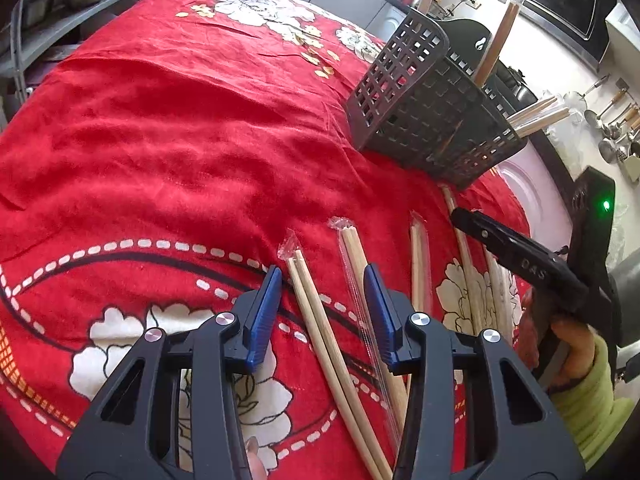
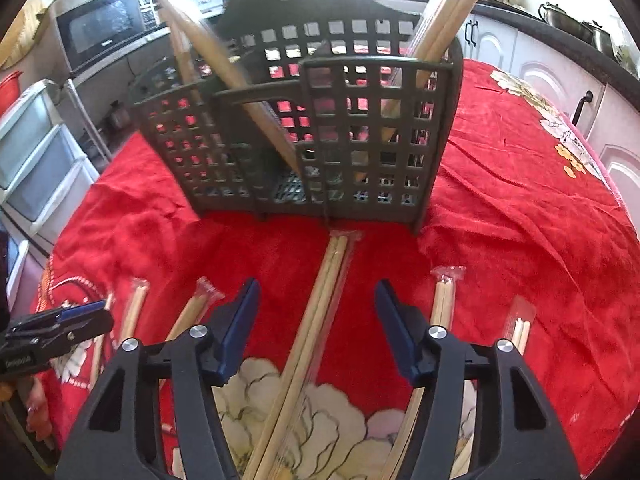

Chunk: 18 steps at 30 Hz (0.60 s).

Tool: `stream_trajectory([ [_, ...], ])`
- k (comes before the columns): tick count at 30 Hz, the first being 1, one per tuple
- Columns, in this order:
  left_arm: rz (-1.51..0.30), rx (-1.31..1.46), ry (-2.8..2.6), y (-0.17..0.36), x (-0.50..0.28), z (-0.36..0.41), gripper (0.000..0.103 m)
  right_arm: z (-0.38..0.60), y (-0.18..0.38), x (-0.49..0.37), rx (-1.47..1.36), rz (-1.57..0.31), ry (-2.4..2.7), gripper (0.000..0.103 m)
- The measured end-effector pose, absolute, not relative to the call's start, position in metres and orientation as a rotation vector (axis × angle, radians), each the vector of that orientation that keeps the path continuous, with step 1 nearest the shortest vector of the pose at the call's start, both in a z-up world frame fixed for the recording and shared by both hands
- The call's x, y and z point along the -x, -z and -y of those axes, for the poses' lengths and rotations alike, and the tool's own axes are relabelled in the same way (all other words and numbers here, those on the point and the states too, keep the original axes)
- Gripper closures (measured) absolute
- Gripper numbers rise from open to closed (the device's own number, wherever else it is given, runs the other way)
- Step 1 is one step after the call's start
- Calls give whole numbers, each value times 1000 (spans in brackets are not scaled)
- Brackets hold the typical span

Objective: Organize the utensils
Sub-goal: 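Lower the left tool onto a sleeved chopstick and close while the right tool grasps another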

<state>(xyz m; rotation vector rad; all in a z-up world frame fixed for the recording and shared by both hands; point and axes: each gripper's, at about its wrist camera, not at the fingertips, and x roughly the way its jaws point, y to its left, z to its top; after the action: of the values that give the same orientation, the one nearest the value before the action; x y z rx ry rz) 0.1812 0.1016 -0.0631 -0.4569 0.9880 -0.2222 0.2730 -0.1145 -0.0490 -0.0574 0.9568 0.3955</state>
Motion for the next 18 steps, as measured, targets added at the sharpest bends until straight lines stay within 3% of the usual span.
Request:
stream_trajectory([
  [13, -993, 447, 219, 69, -198, -105, 84, 107, 62, -299, 42, -996, -353, 48],
  [18, -996, 449, 212, 70, -202, -108, 93, 104, 65, -304, 40, -992, -334, 53],
])
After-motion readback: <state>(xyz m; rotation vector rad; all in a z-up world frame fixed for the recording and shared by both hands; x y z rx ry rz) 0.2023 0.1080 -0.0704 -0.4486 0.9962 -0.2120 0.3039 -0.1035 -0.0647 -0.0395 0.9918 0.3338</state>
